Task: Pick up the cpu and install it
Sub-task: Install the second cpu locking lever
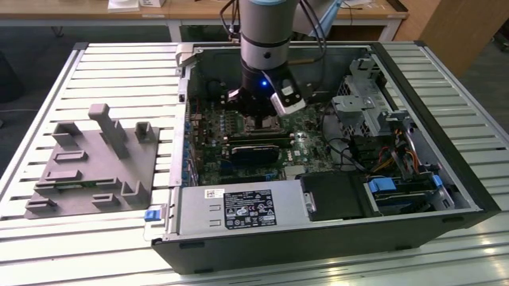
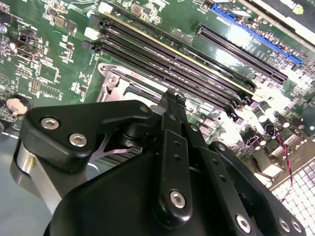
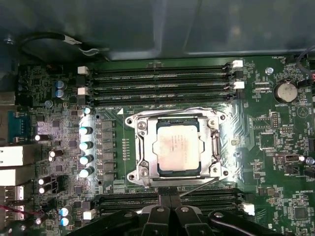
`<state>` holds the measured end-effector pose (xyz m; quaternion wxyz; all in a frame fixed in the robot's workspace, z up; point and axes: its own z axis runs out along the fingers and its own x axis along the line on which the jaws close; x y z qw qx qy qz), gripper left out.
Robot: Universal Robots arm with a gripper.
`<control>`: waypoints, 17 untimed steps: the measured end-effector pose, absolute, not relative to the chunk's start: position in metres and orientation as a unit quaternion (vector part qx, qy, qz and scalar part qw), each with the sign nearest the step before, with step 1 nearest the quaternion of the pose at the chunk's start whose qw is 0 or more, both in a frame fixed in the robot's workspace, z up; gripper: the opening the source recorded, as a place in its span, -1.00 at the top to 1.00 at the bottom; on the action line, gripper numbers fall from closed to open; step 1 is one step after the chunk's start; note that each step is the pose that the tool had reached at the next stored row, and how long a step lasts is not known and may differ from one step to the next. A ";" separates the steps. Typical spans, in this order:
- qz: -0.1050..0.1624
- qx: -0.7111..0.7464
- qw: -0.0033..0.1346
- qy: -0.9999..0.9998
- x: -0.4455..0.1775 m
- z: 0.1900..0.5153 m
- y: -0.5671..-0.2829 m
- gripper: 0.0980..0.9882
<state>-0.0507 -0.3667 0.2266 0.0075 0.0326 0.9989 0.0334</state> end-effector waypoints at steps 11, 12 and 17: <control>0.033 0.033 0.007 0.999 -0.052 0.218 -0.373 0.98; 0.033 0.033 0.007 0.999 -0.052 0.218 -0.374 0.98; 0.034 0.033 0.007 0.999 -0.057 0.218 -0.375 0.98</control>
